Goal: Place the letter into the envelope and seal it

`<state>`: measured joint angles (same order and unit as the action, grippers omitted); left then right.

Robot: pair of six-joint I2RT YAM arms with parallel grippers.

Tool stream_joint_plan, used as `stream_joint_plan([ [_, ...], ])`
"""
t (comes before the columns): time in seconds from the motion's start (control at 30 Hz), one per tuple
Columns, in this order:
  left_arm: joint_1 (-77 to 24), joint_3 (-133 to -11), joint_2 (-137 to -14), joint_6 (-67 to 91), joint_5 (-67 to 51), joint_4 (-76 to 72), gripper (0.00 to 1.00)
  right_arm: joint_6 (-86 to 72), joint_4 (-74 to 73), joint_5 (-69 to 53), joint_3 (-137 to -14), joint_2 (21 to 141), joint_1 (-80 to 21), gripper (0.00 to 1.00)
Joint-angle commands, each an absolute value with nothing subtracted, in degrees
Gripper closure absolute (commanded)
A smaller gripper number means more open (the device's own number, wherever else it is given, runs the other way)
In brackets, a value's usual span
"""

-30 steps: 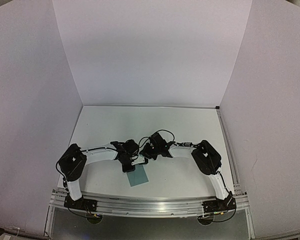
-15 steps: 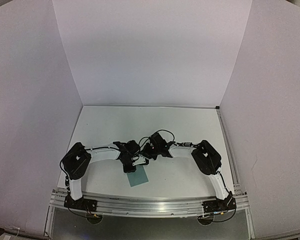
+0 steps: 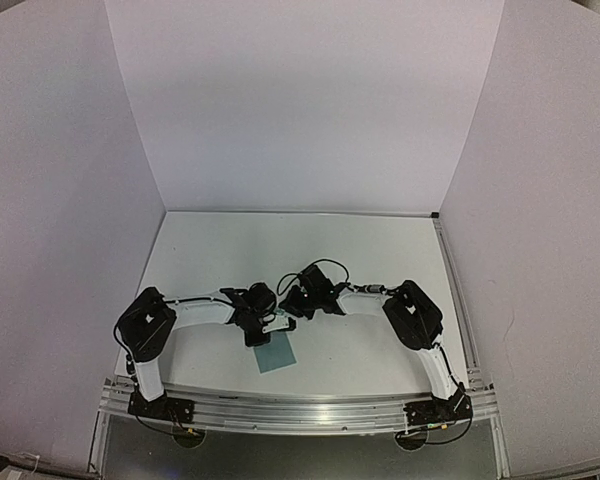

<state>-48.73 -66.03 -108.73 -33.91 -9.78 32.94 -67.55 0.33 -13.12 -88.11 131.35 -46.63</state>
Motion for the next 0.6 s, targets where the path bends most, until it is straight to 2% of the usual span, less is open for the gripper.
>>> stream_joint_plan([
  [0.0,-43.43,-62.67,-113.51,-44.76,2.65,34.72,0.90,-64.53,-5.03,-8.86,-89.83,132.40,-46.44,1.00],
  [0.23,-39.74,-65.71,-115.00,-52.97,2.98,35.52,0.89,-61.54,-5.92,-10.15,-94.24,129.75,-45.24,1.00],
  [0.57,-40.20,-71.98,-118.91,-39.78,-3.69,38.62,0.90,-56.79,-9.01,-8.05,-94.27,122.38,-41.35,1.00],
])
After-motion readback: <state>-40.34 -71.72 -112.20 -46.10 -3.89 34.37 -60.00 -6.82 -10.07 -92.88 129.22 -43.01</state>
